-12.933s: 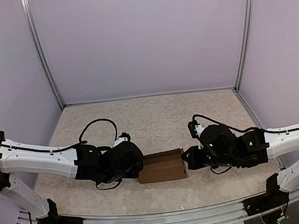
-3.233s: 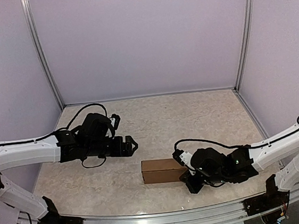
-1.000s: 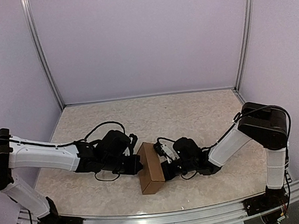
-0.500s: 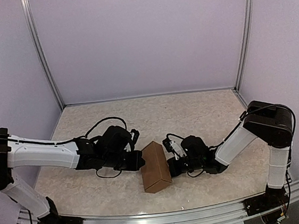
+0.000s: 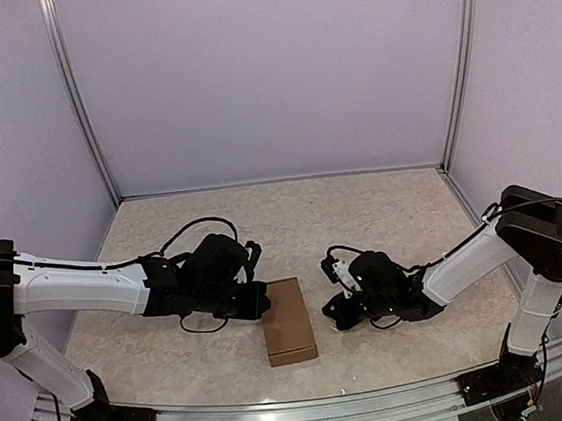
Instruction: Fold the paper box
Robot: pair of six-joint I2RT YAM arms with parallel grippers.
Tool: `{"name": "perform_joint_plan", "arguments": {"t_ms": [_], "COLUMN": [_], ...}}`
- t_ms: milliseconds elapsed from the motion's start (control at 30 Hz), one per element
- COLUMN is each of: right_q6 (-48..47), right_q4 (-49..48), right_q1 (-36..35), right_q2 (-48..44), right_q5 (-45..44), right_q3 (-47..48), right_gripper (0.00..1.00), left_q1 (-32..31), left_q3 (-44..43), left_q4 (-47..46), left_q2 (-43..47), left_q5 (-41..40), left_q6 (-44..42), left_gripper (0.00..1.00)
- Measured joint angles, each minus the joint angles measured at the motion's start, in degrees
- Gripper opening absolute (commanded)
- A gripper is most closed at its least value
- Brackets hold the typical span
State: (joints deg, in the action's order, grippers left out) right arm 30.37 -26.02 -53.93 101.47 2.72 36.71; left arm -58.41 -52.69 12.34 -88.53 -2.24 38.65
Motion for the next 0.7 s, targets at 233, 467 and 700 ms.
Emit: {"name": "perform_joint_plan", "arguments": {"t_ms": [233, 467, 700], "right_q6": [-2.36, -4.61, -7.21], "right_q4": [9.33, 16.24, 23.26], "right_q1": [0.02, 0.07, 0.11], "right_q2": [-7.37, -15.30, -23.91], "right_q5": [-4.35, -8.13, -12.52], "right_q3": [-0.55, -0.52, 0.15], "right_gripper": [0.07, 0.34, 0.54], "left_q1": [0.70, 2.10, 2.21], "left_q3": [0.00, 0.02, 0.02], "left_q4": [3.80, 6.97, 10.25], "left_q2": [1.99, 6.12, 12.48], "left_q5": [-3.34, -7.39, -12.48], "left_q6": [-1.25, -2.47, -3.85], "left_gripper": [0.10, 0.41, 0.61]}}
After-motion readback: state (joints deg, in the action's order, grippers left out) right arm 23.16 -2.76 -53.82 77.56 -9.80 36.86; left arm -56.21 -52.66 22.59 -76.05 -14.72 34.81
